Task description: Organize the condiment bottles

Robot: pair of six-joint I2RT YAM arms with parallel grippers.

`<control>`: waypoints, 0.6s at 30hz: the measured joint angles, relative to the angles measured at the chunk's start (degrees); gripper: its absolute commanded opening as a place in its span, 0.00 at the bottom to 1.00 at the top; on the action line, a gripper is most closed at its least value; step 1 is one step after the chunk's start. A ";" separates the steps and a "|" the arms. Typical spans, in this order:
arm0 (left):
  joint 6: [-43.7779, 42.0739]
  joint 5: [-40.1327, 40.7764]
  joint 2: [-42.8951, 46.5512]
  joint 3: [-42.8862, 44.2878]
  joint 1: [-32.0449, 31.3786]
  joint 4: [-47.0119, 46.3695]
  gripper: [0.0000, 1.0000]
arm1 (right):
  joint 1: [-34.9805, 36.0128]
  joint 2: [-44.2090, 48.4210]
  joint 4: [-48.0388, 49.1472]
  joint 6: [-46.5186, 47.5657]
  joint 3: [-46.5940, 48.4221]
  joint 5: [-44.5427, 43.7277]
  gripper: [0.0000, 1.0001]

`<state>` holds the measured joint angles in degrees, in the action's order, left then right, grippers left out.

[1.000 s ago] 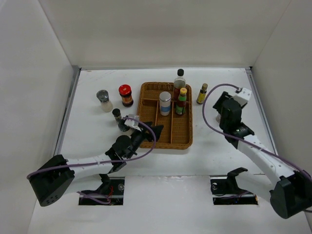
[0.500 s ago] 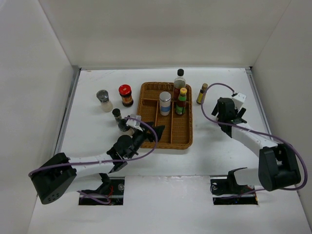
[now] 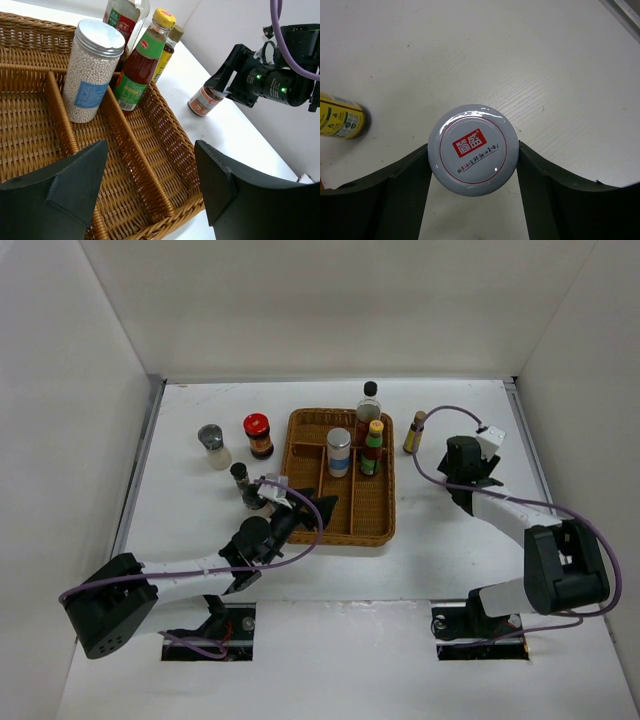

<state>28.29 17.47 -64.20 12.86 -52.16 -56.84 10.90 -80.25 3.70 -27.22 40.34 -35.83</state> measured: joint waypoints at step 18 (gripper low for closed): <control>0.02 0.02 0.46 0.00 0.76 -0.09 0.69 | 30.27 20.57 -0.20 2.08 -1.84 -0.02 0.49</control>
<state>28.32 17.50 -63.75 12.86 -51.40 -56.93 41.17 -59.68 3.51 -25.15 38.50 -35.86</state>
